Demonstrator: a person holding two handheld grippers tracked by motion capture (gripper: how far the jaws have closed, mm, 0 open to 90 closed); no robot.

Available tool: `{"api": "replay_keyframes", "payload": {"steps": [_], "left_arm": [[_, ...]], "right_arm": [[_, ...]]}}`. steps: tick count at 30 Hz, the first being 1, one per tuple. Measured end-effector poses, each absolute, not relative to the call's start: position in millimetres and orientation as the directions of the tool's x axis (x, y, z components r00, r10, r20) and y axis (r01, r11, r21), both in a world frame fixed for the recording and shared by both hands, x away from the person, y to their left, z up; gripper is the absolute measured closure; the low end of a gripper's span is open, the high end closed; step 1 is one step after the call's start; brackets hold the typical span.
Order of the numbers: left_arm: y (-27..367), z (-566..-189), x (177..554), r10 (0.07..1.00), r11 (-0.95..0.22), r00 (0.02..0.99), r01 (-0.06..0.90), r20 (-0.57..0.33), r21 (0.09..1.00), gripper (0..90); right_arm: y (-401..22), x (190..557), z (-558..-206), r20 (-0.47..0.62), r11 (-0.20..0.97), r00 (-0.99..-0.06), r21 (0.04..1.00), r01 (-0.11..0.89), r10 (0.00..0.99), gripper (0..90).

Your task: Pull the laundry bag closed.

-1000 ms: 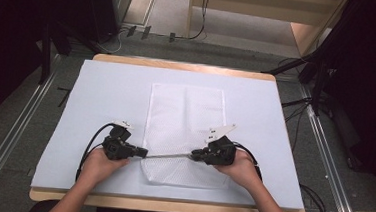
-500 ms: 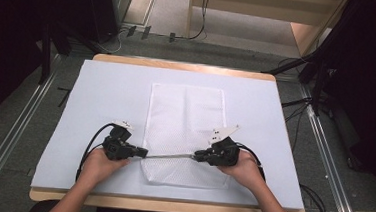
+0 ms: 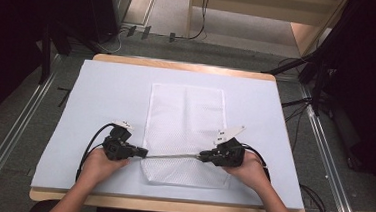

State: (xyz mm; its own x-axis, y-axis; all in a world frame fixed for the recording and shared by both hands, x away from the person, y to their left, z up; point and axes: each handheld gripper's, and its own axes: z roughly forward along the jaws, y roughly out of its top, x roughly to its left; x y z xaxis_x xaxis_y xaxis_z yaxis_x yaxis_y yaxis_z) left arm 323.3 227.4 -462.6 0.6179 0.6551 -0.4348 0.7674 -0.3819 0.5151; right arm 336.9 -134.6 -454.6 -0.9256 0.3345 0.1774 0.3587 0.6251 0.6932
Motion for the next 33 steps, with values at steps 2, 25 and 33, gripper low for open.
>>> {"api": "replay_keyframes", "payload": {"steps": [2, 25, 33], "left_arm": [[228, -463, 323, 0.655, -0.381, 0.617, 0.768, -0.436, 0.515, 90.0], [227, -463, 323, 0.654, -0.385, 0.622, 0.764, -0.431, 0.517, 90.0], [227, -462, 323, 0.655, -0.387, 0.623, 0.763, -0.428, 0.517, 90.0]], "right_arm": [[-139, 337, -455, 0.176, 0.623, -0.925, 0.695, 0.358, 0.335, 84.0], [-177, 336, -457, 0.180, 0.612, -0.907, 0.686, 0.394, 0.382, 84.0], [-188, 335, -457, 0.182, 0.600, -0.903, 0.694, 0.398, 0.388, 84.1]]}}
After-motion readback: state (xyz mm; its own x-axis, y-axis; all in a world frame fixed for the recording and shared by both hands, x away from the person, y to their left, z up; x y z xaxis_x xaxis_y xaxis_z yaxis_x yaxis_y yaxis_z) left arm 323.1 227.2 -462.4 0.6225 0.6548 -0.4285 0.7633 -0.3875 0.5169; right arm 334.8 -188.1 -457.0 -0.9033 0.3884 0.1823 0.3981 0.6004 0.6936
